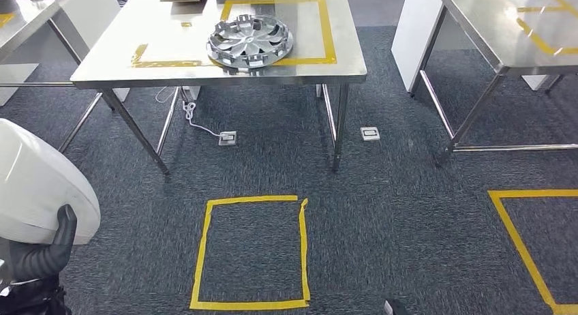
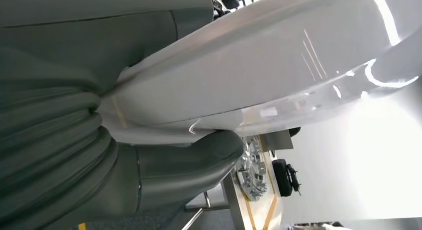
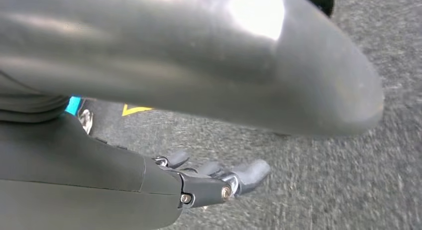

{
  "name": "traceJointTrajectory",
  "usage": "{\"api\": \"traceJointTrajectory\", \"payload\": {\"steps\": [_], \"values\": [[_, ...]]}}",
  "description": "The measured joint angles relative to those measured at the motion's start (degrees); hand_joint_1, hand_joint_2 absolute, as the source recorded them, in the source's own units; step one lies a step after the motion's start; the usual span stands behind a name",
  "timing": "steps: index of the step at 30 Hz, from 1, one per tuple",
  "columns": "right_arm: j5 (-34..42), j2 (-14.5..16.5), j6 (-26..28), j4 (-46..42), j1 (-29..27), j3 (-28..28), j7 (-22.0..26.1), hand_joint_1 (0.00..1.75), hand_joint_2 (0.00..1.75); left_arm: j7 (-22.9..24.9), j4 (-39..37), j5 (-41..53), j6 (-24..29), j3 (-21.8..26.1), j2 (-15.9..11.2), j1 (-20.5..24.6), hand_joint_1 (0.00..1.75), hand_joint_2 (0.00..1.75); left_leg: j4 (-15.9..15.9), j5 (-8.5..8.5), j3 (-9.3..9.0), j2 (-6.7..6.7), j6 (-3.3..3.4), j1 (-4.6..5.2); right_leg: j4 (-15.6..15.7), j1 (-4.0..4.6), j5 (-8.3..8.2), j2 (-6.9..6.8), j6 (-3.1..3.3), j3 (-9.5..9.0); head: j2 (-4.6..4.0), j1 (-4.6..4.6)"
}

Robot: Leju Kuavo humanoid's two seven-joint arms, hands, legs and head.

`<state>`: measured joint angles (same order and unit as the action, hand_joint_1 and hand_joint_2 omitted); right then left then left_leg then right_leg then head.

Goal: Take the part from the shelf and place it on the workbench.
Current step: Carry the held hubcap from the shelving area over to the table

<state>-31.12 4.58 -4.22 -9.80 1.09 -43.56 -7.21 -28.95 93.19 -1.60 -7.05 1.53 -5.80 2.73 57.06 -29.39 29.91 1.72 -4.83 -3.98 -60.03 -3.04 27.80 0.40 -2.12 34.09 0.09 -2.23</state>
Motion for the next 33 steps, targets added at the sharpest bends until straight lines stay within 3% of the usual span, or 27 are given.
{"api": "traceJointTrajectory", "payload": {"steps": [2, 3, 6, 7, 8, 9, 11, 12, 14, 16, 17, 19, 21, 23, 24, 27, 28, 29, 31, 33], "values": [[-0.1, 0.0, -0.1, 0.0, 0.0, -0.2, 0.1, 0.0, 0.0, 0.0, 0.0, 0.0, 0.0, -0.1, -0.1, 0.2, 1.75, 1.75, 1.1, -0.56, 0.08, -0.58, -0.23, -0.12, 0.1, 0.1, 0.43, -0.13, 1.04, -0.52, 0.0, 0.2], [-0.1, 0.0, -0.2, 0.0, 0.0, -0.2, 0.1, 0.0, 0.0, 0.0, 0.0, 0.0, 0.0, -0.1, -0.1, 0.3, 1.75, 1.75, 3.4, -1.51, 1.17, -0.99, -0.1, -0.02, 0.2, 0.18, 0.61, -0.23, 1.49, -0.97, 0.0, 0.34], [-0.1, 0.1, -0.5, 0.0, -0.1, -0.2, 0.2, 0.0, 0.0, 0.1, -0.1, 0.0, 0.0, -0.2, -0.2, 0.4, 1.75, 1.75, 15.6, -5.46, 8.55, -1.59, 0.67, 0.85, 0.4, 0.6, 1.64, -0.55, 2.31, -2.2, 0.0, 0.63], [-0.1, 0.1, -0.5, 0.0, -0.1, -0.2, 0.1, 0.0, 0.0, 0.1, -0.1, 0.0, 0.0, -0.2, -0.3, 0.4, 1.75, 1.75, 17.9, -5.4, 10.56, -1.58, 0.93, 1.07, 0.4, 0.7, 2.11, -0.58, 2.36, -2.71, 0.0, 0.64], [-0.1, 0.1, -0.6, 0.0, -0.1, -0.2, 0.1, 0.0, 0.0, 0.1, -0.2, 0.0, 0.0, -0.2, -0.3, 0.4, 1.75, 1.75, 18.0, -3.98, 11.43, -1.58, 1.25, 1.24, 0.4, 0.74, 2.66, -0.58, 2.3, -3.37, 0.0, 0.65], [-0.1, 0.1, -0.6, 0.0, -0.2, -0.2, 0.1, 0.0, 0.0, 0.1, -0.2, 0.0, 0.0, -0.2, -0.3, 0.5, 1.75, 1.75, 15.7, -1.49, 11.16, -1.61, 1.6, 1.34, 0.4, 0.72, 3.25, -0.55, 2.15, -4.18, 0.0, 0.67], [-0.1, 0.2, -0.7, 0.0, -0.1, -0.2, 0.1, 0.0, 0.0, 0.2, -0.3, 0.0, 0.0, -0.2, -0.3, 0.6, 1.75, 1.75, 8.2, 3.63, 8.81, -1.96, 2.15, 1.57, 0.5, 0.74, 4.54, -0.47, 1.5, -5.73, 0.0, 0.95], [-0.1, 0.2, -0.7, 0.0, -0.1, -0.2, 0.1, 0.0, 0.0, 0.2, -0.3, 0.0, 0.0, -0.3, -0.3, 0.7, 1.75, 1.75, 5.5, 4.71, 7.72, -2.14, 2.34, 1.74, 0.7, 0.82, 5.02, -0.38, 1.05, -6.15, 0.0, 1.2], [-0.2, 0.2, -0.7, 0.0, 0.0, -0.2, 0.1, 0.0, 0.0, 0.2, -0.4, 0.0, 0.0, -0.3, -0.4, 0.8, 1.75, 1.75, 3.7, 4.3, 6.99, -2.19, 2.76, 2.12, 1.3, 1.0, 5.31, -0.35, 0.08, -6.71, 0.0, 1.48], [-0.2, 0.2, -0.7, 0.0, 0.0, -0.2, 0.1, 0.0, 0.0, 0.2, -0.4, 0.0, 0.0, -0.3, -0.4, 0.8, 1.75, 1.75, 3.2, 3.75, 6.46, -1.74, 3.64, 2.19, 1.0, 0.81, 4.67, -0.43, -0.71, -7.02, 0.0, 1.26], [-0.2, 0.2, -0.7, 0.0, 0.0, -0.2, 0.1, 0.0, 0.0, 0.2, -0.4, 0.0, 0.0, -0.3, -0.4, 0.9, 1.75, 1.75, 3.0, 3.44, 5.93, -1.59, 4.14, 2.21, -0.5, 0.72, 4.27, -0.45, -0.92, -6.42, 0.0, 1.11], [-0.2, 0.3, -0.6, 0.0, 0.1, -0.2, 0.2, 0.0, 0.0, 0.1, -0.3, 0.0, 0.0, -0.3, -0.4, 1.0, 1.75, 1.75, 2.6, 2.72, 4.66, -1.42, 5.06, 2.49, -6.6, 0.77, 4.65, -0.46, -0.96, -2.7, 0.0, 0.67], [-0.2, 0.3, -0.6, 0.0, 0.1, -0.2, 0.1, 0.0, 0.0, 0.1, -0.4, 0.0, 0.0, -0.3, -0.4, 1.1, 1.75, 1.75, 2.4, 1.8, 3.55, -1.25, 5.72, 3.02, -13.3, 1.36, 7.39, -0.44, -0.67, 2.69, 0.0, 0.45], [-0.3, 0.3, -0.5, 0.0, -0.1, -0.3, 0.1, 0.0, 0.0, 0.1, -0.5, 0.0, 0.0, -0.3, -0.4, 1.0, 1.75, 1.75, 2.4, 0.7, 2.2, -0.93, 6.19, 3.7, -15.1, 2.18, 9.09, -0.41, 0.07, 6.21, 0.0, 0.32], [-0.3, 0.3, -0.5, 0.0, -0.2, -0.3, 0.1, 0.0, 0.0, 0.1, -0.5, 0.0, 0.0, -0.3, -0.4, 1.1, 1.75, 1.75, 2.4, 0.13, 1.4, -0.79, 6.38, 4.09, -13.5, 2.64, 8.18, -0.37, 0.72, 6.65, 0.0, 0.23], [-0.5, 0.1, -0.6, 0.0, -0.3, -0.3, 0.1, 0.0, 0.0, 0.2, -0.6, 0.0, 0.0, -0.3, -0.4, 1.1, 1.75, 1.75, 2.3, -1.71, -0.71, -0.51, 6.75, 5.07, -3.3, 4.48, -0.43, 0.29, 3.77, 4.94, 0.0, 0.27], [-0.6, 0.1, -0.5, 0.0, -0.3, -0.3, 0.1, 0.0, 0.0, 0.2, -0.7, 0.0, 0.0, -0.4, -0.3, 1.1, 1.75, 1.75, 2.2, -2.27, -1.09, -0.35, 6.68, 5.2, -1.0, 4.94, -2.46, 0.66, 4.45, 4.27, 0.0, 0.4], [-0.6, 0.1, -0.5, 0.0, -0.4, -0.3, 0.0, 0.0, 0.0, 0.2, -0.8, 0.0, 0.0, -0.5, -0.3, 1.2, 1.75, 1.75, 2.2, -2.51, -1.5, -0.15, 6.52, 5.24, 0.3, 5.17, -3.33, 0.99, 4.81, 3.79, 0.0, 0.5], [-0.6, 0.2, -0.4, 0.0, -0.4, -0.4, 0.1, 0.0, 0.0, 0.3, -0.7, 0.0, 0.0, -0.5, -0.4, 1.2, 1.75, 1.75, 2.7, -2.33, -2.07, 0.09, 6.06, 5.34, 1.1, 4.86, -3.07, 0.99, 4.93, 2.44, 0.0, 0.39], [-0.6, 0.3, -0.3, 0.0, -0.2, -0.4, 0.1, 0.0, 0.0, 0.2, -0.6, 0.0, 0.1, -0.6, -0.6, 1.3, 1.75, 1.75, 6.5, -1.34, -0.66, -0.22, 5.47, 5.47, 1.9, 4.27, -2.74, 0.75, 5.23, 0.64, 0.0, 0.45]]}}
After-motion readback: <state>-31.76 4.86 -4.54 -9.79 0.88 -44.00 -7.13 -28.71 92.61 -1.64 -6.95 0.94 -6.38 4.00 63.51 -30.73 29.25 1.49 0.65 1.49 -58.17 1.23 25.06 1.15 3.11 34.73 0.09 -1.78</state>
